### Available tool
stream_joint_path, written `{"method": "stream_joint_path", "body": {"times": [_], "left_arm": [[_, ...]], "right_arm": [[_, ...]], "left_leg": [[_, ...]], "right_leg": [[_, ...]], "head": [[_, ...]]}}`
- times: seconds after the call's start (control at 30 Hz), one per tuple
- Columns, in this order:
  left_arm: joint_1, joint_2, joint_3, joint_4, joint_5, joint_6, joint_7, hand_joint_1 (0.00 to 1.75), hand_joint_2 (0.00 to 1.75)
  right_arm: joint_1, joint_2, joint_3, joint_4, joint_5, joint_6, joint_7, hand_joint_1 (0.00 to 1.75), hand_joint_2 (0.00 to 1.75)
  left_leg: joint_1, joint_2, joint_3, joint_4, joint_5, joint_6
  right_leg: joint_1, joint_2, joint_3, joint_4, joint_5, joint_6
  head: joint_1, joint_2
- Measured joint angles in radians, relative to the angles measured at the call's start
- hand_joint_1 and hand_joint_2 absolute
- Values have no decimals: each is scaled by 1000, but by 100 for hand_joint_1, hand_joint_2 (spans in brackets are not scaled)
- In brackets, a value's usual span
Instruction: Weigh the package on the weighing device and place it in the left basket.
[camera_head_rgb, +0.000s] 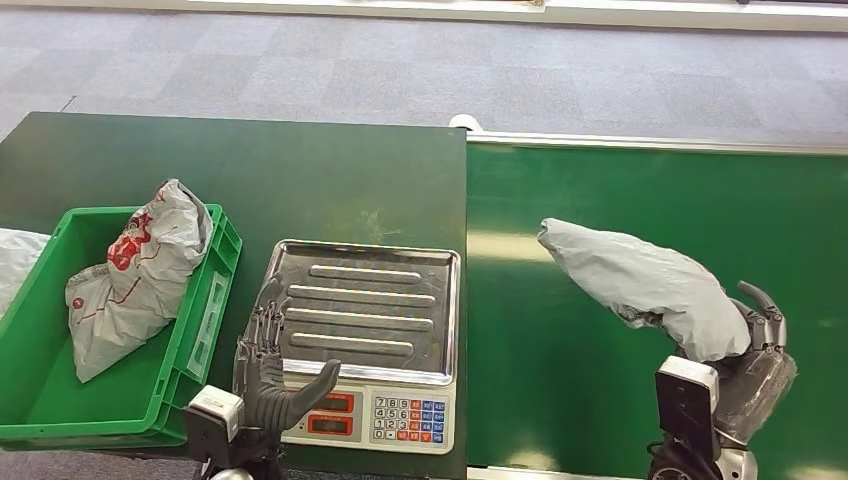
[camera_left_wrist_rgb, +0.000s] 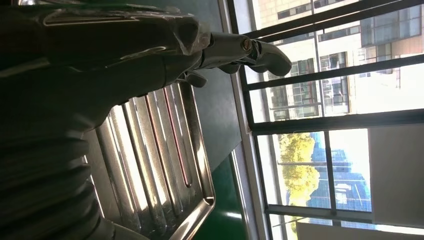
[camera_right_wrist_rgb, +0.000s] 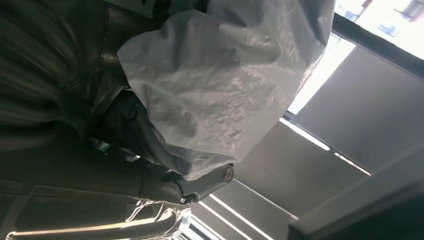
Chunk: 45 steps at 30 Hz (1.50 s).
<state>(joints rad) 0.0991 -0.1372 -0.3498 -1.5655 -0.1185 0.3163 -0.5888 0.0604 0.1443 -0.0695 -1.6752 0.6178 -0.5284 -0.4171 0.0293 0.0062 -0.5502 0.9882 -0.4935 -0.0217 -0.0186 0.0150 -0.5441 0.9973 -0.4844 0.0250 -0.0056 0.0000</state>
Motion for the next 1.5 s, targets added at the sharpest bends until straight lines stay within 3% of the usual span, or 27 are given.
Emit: {"method": "stream_joint_path", "body": {"times": [0.13,0.47,0.7,0.83,1.03,1.23,1.4,1.43,1.5], "left_arm": [[-19,-12,-11,18,-10,-16,-7,0,175],[-57,-25,-19,55,-13,-23,-10,0,175],[-84,-24,-20,74,-13,-8,-26,0,175],[-111,-18,-15,86,-11,20,-39,0,175],[-173,-6,24,90,-6,86,-36,0,175],[-179,11,102,35,-20,172,-35,0,175],[-161,20,150,-11,-32,193,-39,0,175],[-159,22,158,-18,-33,197,-40,0,175],[-154,25,172,-29,-33,203,-41,0,175]], "right_arm": [[-24,19,65,-68,23,-36,-34,175,175],[-77,31,188,-112,87,-61,-16,175,175],[-114,28,290,-91,266,80,69,175,175],[-164,27,388,-13,301,187,103,175,175],[-244,41,509,169,179,306,75,175,175],[-309,82,619,386,84,347,10,175,175],[-346,99,668,472,65,352,0,175,175],[-352,101,676,482,64,355,-1,147,175],[-362,106,693,500,60,361,-1,60,175]], "left_leg": [[0,0,0,0,0,0],[0,0,0,0,1,0],[0,0,-1,0,1,0],[0,-1,-1,0,2,-1],[0,-2,-1,0,3,-1],[0,-1,-2,0,3,-1],[0,-1,-3,0,3,-1],[0,-1,-3,0,3,-1],[0,-1,-2,0,3,-1]], "right_leg": [[0,0,0,0,0,0],[0,0,0,1,0,0],[0,0,-1,1,0,0],[0,0,-1,3,0,0],[0,-1,-1,3,0,0],[0,-1,-3,4,0,-1],[0,-1,-3,4,0,-1],[0,-1,-3,4,0,-1],[0,-1,-3,4,0,-1]], "head": [[0,0],[0,0],[0,0],[0,0],[0,0],[0,0],[0,0],[0,0],[0,0]]}}
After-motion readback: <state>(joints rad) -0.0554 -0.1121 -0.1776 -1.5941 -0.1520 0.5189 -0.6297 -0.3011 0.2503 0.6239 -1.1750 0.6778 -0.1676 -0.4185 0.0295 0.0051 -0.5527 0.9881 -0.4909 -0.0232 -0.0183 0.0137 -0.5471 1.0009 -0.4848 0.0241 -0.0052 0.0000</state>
